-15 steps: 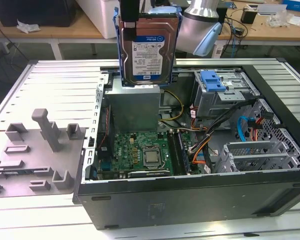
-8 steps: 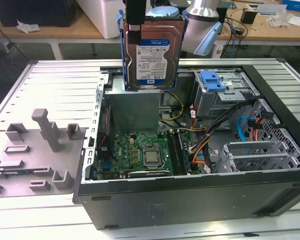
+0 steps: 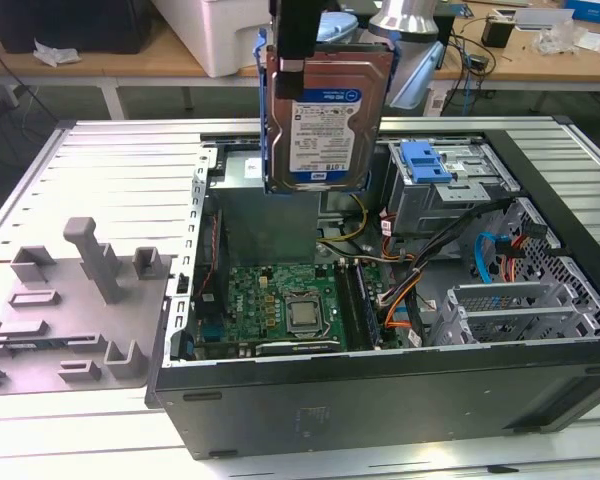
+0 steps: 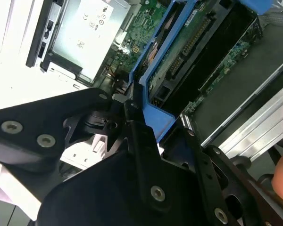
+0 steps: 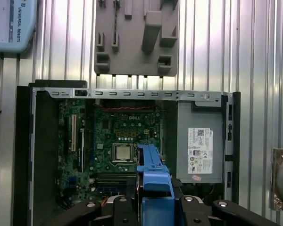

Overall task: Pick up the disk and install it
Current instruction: 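Pick up the disk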

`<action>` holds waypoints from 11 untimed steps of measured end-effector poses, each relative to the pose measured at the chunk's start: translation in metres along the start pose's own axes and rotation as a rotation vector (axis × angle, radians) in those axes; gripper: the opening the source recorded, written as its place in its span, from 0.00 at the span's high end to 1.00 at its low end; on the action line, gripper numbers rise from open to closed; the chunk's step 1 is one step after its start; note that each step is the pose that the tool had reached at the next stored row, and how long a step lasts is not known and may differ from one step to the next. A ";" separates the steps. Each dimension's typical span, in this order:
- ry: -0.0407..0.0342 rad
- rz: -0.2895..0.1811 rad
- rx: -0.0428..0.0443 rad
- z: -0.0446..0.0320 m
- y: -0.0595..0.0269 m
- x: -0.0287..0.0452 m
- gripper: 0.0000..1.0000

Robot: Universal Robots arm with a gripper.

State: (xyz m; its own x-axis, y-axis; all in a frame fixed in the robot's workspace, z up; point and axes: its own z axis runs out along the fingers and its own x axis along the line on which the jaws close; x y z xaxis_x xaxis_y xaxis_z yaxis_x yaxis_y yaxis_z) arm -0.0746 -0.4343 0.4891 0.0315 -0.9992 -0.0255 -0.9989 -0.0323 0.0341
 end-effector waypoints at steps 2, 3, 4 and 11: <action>0.0000 0.000 -0.0001 0.0000 -0.0047 0.0027 0.63; 0.0001 0.000 0.0000 0.0000 -0.0061 0.0036 0.63; 0.0000 0.000 -0.0001 0.0000 -0.0075 0.0044 0.63; 0.0001 0.000 -0.0001 0.0000 -0.0213 0.0113 0.63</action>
State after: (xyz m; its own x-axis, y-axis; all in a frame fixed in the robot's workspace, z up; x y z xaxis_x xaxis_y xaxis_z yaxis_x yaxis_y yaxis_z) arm -0.0530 -0.4448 0.4880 0.0315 -0.9992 -0.0255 -0.9989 -0.0324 0.0342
